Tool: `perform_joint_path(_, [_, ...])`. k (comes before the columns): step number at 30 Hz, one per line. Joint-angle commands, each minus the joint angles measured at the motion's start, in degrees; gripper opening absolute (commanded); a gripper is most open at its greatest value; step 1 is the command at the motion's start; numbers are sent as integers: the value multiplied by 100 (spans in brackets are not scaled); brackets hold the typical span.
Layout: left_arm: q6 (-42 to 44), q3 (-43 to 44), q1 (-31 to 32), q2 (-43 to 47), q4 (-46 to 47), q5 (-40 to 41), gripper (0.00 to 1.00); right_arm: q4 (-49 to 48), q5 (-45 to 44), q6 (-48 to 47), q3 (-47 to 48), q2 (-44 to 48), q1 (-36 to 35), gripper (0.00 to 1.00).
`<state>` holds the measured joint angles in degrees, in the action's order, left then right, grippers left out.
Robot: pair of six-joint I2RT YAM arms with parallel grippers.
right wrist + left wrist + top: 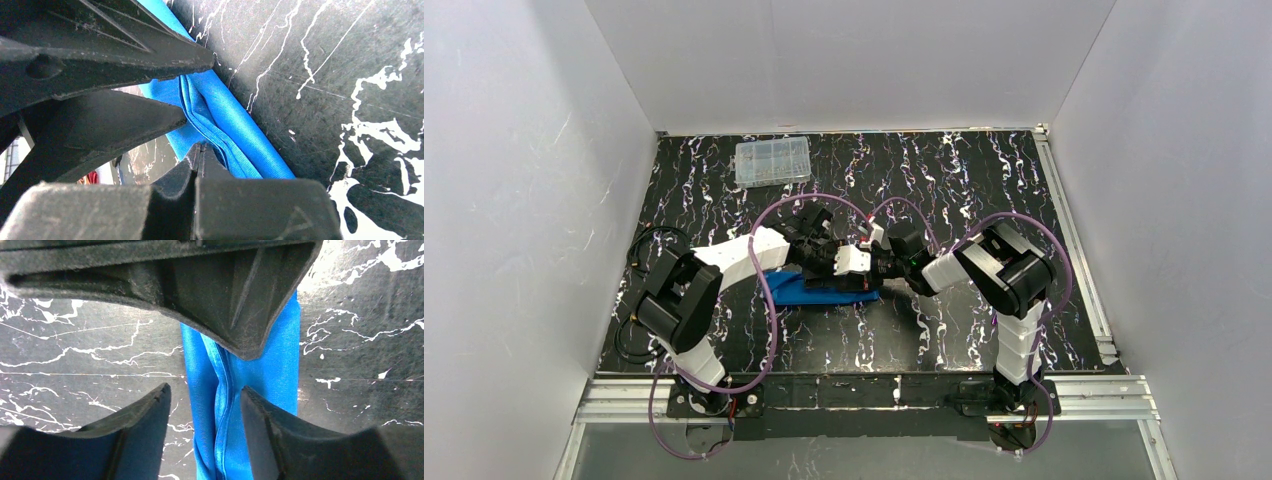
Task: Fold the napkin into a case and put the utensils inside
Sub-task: Smooth out the smaller rectangle-folded napkin at the center of the board.
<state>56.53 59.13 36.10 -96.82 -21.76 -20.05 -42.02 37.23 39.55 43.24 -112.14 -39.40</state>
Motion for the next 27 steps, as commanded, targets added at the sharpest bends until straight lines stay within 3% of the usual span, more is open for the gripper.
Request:
perform_joint_path(1, [-176, 120, -2, -77, -281, -116, 48, 180, -85, -49, -139, -9, 11, 1])
perform_joint_path(7, [-307, 322, -6, -371, -328, -9, 18, -113, 43, 169, -178, 65, 11, 1])
perform_joint_path(10, [-275, 303, -11, -375, -290, 5, 10, -172, 146, 238, -133, 167, 29, 1])
perform_joint_path(19, [-240, 187, -7, -244, -278, -10, 5, -717, 372, 853, -166, 467, 239, 1])
perform_joint_path(27, [-282, 203, -6, -193, -261, 6, 5, -403, 182, 749, -138, 25, 351, 1])
